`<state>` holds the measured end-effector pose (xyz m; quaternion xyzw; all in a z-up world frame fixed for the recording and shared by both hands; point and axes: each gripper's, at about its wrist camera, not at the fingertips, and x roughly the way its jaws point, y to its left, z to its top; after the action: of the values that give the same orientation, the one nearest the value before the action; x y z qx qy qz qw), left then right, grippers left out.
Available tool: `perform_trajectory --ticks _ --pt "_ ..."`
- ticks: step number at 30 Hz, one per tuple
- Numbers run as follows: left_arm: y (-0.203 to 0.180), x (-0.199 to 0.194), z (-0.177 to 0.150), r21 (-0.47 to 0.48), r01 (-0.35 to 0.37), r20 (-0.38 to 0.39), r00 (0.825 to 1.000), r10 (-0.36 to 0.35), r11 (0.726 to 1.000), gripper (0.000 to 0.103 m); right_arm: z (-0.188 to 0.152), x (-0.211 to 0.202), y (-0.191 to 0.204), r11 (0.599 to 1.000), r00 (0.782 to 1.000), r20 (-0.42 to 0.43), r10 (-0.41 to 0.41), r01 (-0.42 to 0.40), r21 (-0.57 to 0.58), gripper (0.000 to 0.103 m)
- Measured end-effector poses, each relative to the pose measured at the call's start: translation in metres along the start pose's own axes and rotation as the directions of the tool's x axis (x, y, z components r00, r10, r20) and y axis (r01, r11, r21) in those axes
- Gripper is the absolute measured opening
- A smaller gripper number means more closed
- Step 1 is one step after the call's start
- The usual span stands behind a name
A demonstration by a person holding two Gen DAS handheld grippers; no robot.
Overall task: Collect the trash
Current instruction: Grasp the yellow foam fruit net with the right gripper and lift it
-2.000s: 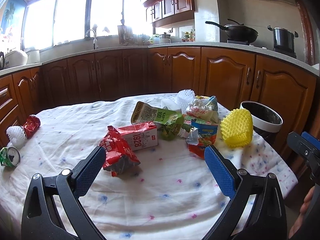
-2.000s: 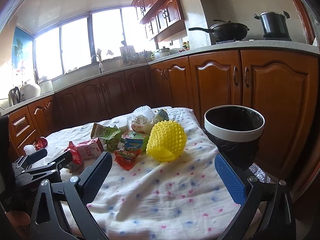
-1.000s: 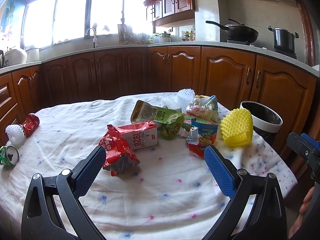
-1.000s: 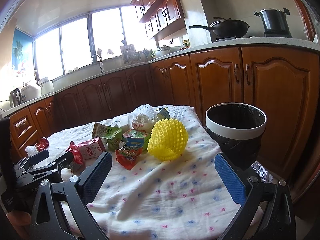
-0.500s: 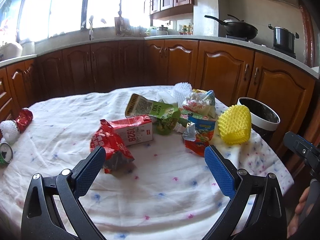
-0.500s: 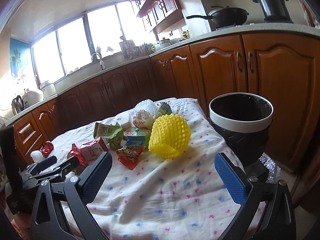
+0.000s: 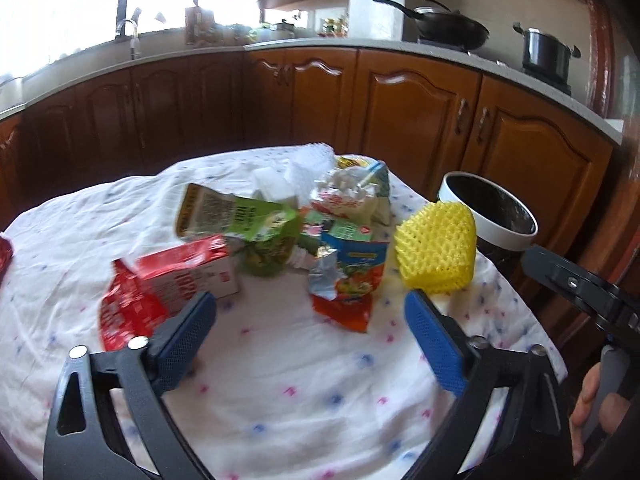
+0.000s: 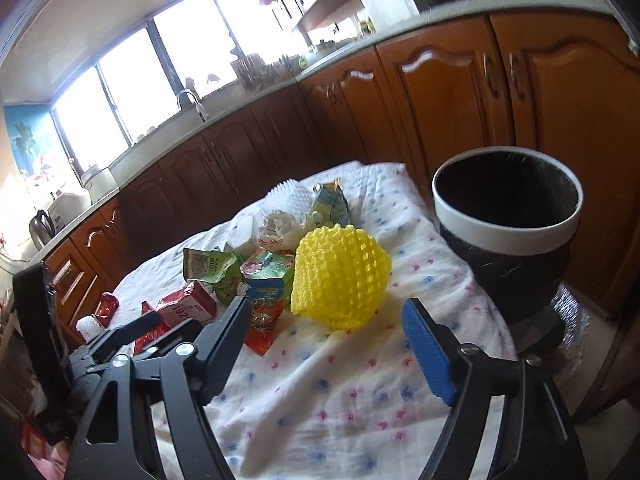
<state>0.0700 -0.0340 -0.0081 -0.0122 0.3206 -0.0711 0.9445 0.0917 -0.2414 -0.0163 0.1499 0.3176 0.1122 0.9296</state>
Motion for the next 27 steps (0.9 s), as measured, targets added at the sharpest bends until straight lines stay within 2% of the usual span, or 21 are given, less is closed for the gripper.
perform_trajectory --ticks 8,11,12,13,14,15,16,19,20,21,23,27 --pt "-0.01 0.045 0.013 0.021 0.027 -0.115 0.993 -0.024 0.999 0.081 0.012 0.043 -0.02 0.998 0.995 -0.097 0.022 -0.015 0.068 0.075" --pt "-0.009 0.059 0.015 0.011 0.034 -0.157 0.987 -0.032 0.999 0.077 0.014 0.056 -0.029 0.995 0.992 -0.122 0.031 -0.02 0.095 0.071" --pt "-0.008 0.063 0.015 0.009 0.036 -0.168 0.985 -0.034 0.999 0.074 0.015 0.06 -0.03 0.995 0.991 -0.126 0.037 -0.024 0.101 0.066" --pt "-0.008 0.067 0.015 0.008 0.039 -0.18 0.983 -0.037 0.999 0.072 0.015 0.063 -0.032 0.994 0.99 -0.134 0.042 -0.028 0.106 0.056" --pt "-0.007 0.071 0.014 0.007 0.045 -0.192 0.981 -0.043 0.999 0.066 0.016 0.067 -0.034 0.994 0.988 -0.145 0.045 -0.03 0.106 0.05" --pt "-0.008 0.074 0.013 0.005 0.05 -0.201 0.978 -0.048 0.999 0.06 0.016 0.07 -0.035 0.993 0.986 -0.155 0.056 -0.04 0.108 0.034" --pt "-0.009 0.078 0.012 0.003 0.058 -0.216 0.975 -0.056 0.998 0.056 0.016 0.071 -0.035 0.993 0.985 -0.159 0.066 -0.048 0.11 0.024" --pt "-0.01 0.084 0.01 -0.009 0.089 -0.237 0.967 -0.089 0.996 0.036 0.015 0.064 -0.028 0.996 0.988 -0.142 0.061 -0.051 0.073 0.022" --pt "-0.01 0.084 0.01 -0.015 0.109 -0.238 0.965 -0.11 0.994 0.021 0.016 0.058 -0.026 0.997 0.99 -0.128 0.065 -0.058 0.058 0.022" --pt "-0.01 0.082 0.011 -0.014 0.113 -0.233 0.966 -0.113 0.994 0.016 0.017 0.052 -0.024 0.997 0.991 -0.119 0.067 -0.062 0.049 0.022" --pt "-0.011 0.076 0.013 -0.013 0.126 -0.217 0.968 -0.125 0.992 0.007 0.019 0.044 -0.021 0.997 0.993 -0.101 0.065 -0.062 0.034 0.022" --pt "-0.013 0.065 0.018 -0.019 0.157 -0.199 0.967 -0.158 0.987 0.001 0.024 0.026 -0.028 0.998 0.996 -0.068 0.054 -0.052 0.036 0.022"
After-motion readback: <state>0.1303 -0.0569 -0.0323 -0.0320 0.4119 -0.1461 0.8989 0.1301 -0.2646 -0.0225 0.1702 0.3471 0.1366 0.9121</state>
